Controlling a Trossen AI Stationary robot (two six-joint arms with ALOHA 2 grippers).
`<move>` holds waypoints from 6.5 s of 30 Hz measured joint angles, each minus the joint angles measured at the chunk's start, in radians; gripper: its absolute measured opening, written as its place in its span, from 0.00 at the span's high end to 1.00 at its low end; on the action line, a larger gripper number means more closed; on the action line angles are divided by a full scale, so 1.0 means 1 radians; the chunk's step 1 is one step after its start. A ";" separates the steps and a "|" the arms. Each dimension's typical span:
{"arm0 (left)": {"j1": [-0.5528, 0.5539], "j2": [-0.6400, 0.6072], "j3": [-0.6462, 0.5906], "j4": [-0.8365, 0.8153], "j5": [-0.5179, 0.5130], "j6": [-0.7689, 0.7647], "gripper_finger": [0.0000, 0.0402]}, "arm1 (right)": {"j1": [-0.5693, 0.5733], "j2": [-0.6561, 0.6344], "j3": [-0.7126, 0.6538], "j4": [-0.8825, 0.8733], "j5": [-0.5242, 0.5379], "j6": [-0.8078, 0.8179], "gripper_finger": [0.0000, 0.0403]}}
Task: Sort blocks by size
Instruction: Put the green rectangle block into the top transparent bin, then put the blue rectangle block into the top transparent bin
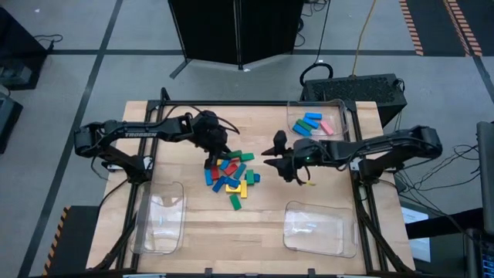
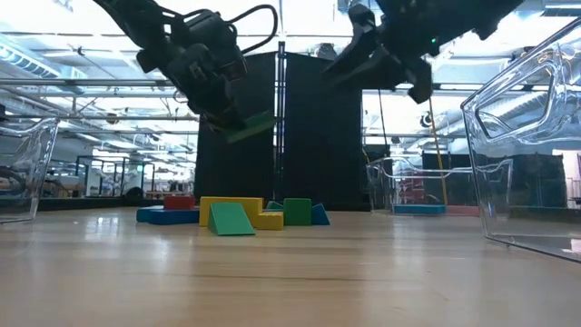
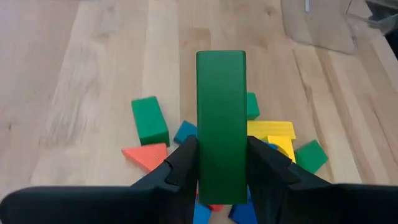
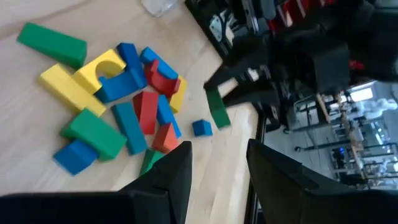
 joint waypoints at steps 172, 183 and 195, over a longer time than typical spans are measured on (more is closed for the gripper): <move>-0.071 0.075 -0.304 0.378 -0.323 -0.264 0.37 | -0.916 -0.160 0.171 -0.881 -0.079 0.778 0.54; -0.156 0.169 -0.284 0.402 -0.529 -0.386 0.38 | -0.916 -0.185 0.171 -0.896 -0.078 0.796 0.54; -0.205 0.195 -0.246 0.359 -0.555 -0.420 0.38 | -0.916 -0.185 0.171 -0.911 -0.078 0.811 0.54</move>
